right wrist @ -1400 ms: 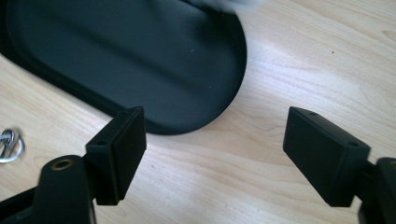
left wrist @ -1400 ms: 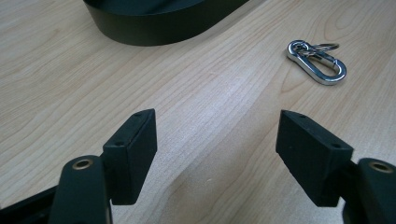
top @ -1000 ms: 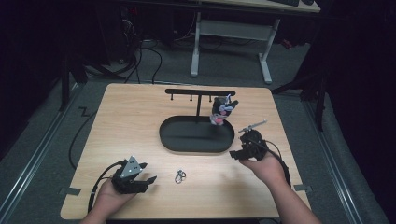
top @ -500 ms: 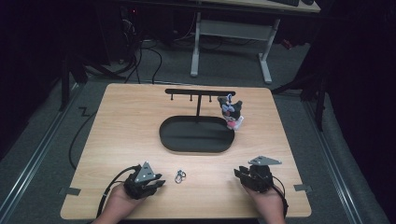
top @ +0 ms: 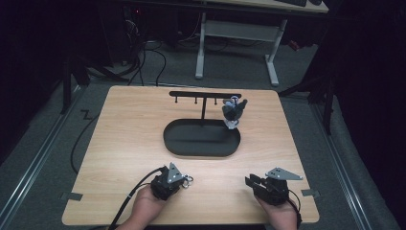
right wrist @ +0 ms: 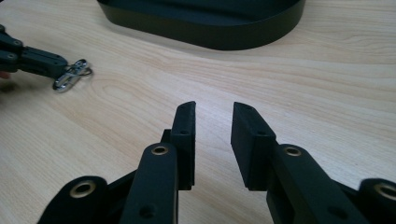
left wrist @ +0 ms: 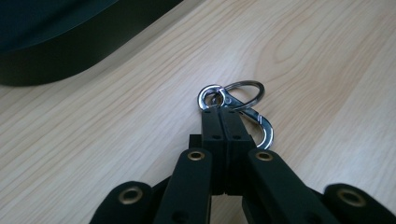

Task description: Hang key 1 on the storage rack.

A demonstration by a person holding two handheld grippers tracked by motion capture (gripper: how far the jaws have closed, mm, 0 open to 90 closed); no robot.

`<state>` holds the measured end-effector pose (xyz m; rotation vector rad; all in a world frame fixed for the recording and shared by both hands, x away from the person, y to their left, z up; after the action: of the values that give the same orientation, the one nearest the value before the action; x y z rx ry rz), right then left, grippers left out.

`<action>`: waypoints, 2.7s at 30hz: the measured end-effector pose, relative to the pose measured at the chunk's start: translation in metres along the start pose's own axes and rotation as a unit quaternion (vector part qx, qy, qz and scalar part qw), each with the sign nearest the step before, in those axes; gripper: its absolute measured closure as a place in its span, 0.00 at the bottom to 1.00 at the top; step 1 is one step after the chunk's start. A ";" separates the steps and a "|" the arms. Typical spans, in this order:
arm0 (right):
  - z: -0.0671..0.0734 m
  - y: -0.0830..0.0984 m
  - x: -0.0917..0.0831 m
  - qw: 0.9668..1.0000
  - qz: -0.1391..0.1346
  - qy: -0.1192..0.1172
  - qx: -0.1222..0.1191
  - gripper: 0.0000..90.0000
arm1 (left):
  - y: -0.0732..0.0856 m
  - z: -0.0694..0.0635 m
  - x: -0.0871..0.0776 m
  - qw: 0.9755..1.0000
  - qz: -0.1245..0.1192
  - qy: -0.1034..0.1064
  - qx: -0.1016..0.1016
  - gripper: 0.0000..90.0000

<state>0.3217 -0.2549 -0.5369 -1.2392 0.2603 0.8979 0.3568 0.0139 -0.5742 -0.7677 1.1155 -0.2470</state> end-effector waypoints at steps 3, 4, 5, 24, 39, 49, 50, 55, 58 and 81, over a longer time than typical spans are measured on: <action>0.000 0.001 0.002 1.000 0.008 -0.005 -0.002 0.78 | -0.019 -0.014 0.013 1.000 -0.004 0.014 0.017 1.00; 0.000 0.001 0.002 1.000 0.008 -0.005 -0.002 0.78 | -0.019 -0.014 0.013 1.000 -0.004 0.014 0.017 1.00; 0.000 0.001 0.002 1.000 0.009 -0.006 -0.002 0.78 | -0.024 -0.018 0.017 1.000 -0.006 0.017 0.021 1.00; 0.002 0.009 0.011 0.999 0.034 -0.005 -0.021 0.71 | 0.032 0.037 -0.040 0.999 -0.011 -0.043 -0.027 0.88; 0.024 0.019 0.029 0.995 0.075 -0.002 -0.068 0.62 | 0.107 0.093 -0.089 0.984 -0.044 -0.084 -0.150 0.66; 0.048 0.013 0.047 0.975 0.156 0.028 -0.158 0.59 | 0.098 0.084 -0.083 0.990 -0.046 -0.063 -0.121 0.64; 0.051 0.010 0.051 0.968 0.175 0.037 -0.175 0.59 | 0.098 0.085 -0.083 0.990 -0.046 -0.062 -0.121 0.64; 0.057 0.006 0.058 0.954 0.226 0.038 -0.194 0.60 | 0.096 0.086 -0.085 0.989 -0.051 -0.062 -0.121 0.63; 0.060 0.005 0.060 0.949 0.240 0.040 -0.201 0.60 | 0.095 0.085 -0.085 0.990 -0.049 -0.062 -0.115 0.63; 0.081 -0.013 0.088 0.920 0.332 0.027 -0.205 0.62 | 0.095 0.085 -0.085 0.991 -0.048 -0.062 -0.110 0.62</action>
<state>0.3647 -0.1442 -0.5543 -1.5983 0.5795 1.5620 0.3759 0.1652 -0.5582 -1.0206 0.9999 -0.1553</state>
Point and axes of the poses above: each handheld gripper's, and its own axes: x roughly forward along the jaws, y roughly out of its underside, z roughly to its left, the point moved 7 cm from there along x, roughly forward along the jaws, and after that the axes turned 14 degrees about x, right-handed, at the moved point
